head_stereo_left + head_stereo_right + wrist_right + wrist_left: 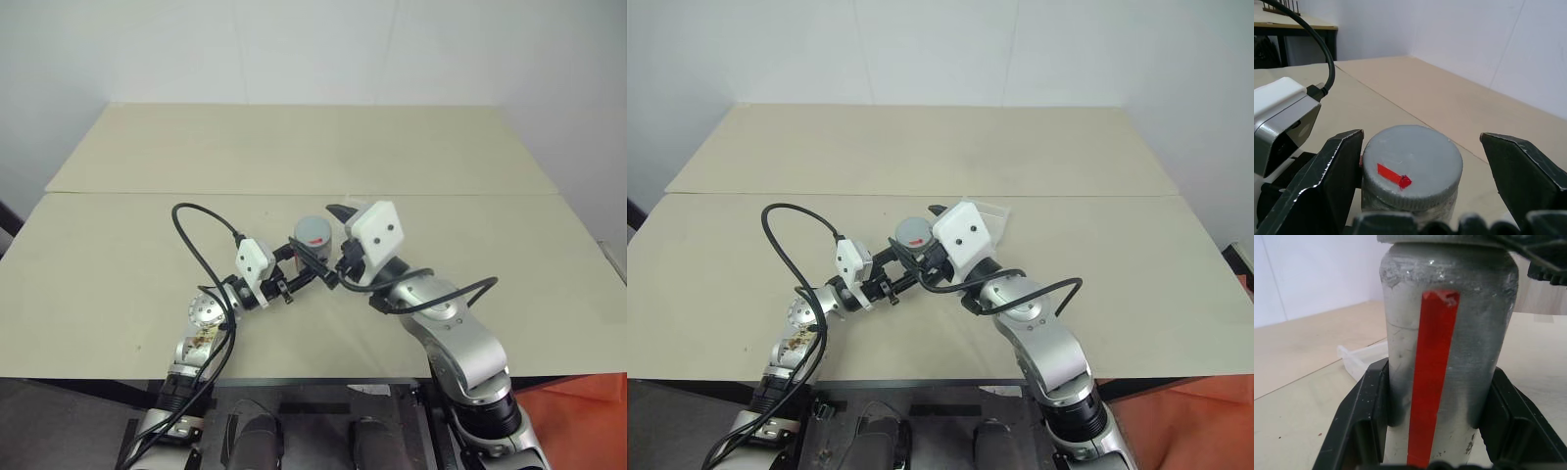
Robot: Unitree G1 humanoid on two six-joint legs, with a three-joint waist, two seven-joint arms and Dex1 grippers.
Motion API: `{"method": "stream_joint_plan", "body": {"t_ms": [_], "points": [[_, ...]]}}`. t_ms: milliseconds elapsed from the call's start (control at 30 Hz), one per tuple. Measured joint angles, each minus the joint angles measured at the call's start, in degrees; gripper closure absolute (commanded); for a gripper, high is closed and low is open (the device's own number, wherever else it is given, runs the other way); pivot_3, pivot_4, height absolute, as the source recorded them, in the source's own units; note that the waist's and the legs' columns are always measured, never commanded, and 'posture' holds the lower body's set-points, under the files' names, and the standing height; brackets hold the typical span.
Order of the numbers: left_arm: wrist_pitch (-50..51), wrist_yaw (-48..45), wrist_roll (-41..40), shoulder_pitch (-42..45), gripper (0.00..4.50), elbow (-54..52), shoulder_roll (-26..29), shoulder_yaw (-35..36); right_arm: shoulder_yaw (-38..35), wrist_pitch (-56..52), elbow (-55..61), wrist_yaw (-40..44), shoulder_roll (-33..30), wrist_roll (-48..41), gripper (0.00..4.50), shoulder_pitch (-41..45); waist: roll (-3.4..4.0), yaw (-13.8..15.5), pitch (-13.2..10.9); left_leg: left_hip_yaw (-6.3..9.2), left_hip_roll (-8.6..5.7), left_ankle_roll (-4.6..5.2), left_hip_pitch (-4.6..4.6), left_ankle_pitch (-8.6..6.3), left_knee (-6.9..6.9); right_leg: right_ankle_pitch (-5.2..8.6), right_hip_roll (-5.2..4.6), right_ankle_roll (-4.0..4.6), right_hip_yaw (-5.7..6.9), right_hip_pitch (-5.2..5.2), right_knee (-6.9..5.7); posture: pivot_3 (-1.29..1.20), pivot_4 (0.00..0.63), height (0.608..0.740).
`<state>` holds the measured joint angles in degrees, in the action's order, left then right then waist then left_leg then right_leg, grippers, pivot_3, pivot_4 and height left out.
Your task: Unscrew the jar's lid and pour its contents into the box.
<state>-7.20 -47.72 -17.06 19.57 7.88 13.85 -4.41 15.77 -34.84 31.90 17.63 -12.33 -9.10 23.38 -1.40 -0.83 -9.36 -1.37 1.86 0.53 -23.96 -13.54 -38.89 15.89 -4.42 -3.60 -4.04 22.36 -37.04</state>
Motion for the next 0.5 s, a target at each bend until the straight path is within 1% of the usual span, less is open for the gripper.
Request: {"method": "stream_joint_plan", "body": {"t_ms": [267,367,467,500], "points": [[0.0,0.3,0.0,0.0,2.37,0.0,-0.4,0.0,0.2,0.0,-1.0,-0.9,1.9,1.1,0.05,0.0,0.00,0.0,0.0,0.00,0.00,0.00,0.00,0.00,0.00,0.00,0.00,0.00,0.00,0.00,0.00,0.00,0.150,0.740],[0.0,0.4,0.0,0.0,2.37,0.0,-0.5,0.0,-0.4,0.0,-1.1,-0.7,2.2,0.9,0.63,0.0,0.00,0.0,0.0,0.00,0.00,0.00,0.00,0.00,0.00,0.00,0.00,0.00,0.00,0.00,0.00,0.00,0.150,0.740],[0.0,0.5,0.0,0.0,2.37,0.0,-0.6,0.0,-0.6,0.0,-1.4,-0.2,2.4,0.1,1.61,0.0,0.00,0.0,0.0,0.00,0.00,0.00,0.00,0.00,0.00,0.00,0.00,0.00,0.00,0.00,0.00,0.00,0.150,0.740],[0.0,0.5,0.0,0.0,2.37,0.0,-0.7,0.0,-0.6,0.0,-1.5,-0.2,2.3,0.0,1.72,0.0,0.00,0.0,0.0,0.00,0.00,0.00,0.00,0.00,0.00,0.00,0.00,0.00,0.00,0.00,0.00,0.00,0.150,0.740]]}}
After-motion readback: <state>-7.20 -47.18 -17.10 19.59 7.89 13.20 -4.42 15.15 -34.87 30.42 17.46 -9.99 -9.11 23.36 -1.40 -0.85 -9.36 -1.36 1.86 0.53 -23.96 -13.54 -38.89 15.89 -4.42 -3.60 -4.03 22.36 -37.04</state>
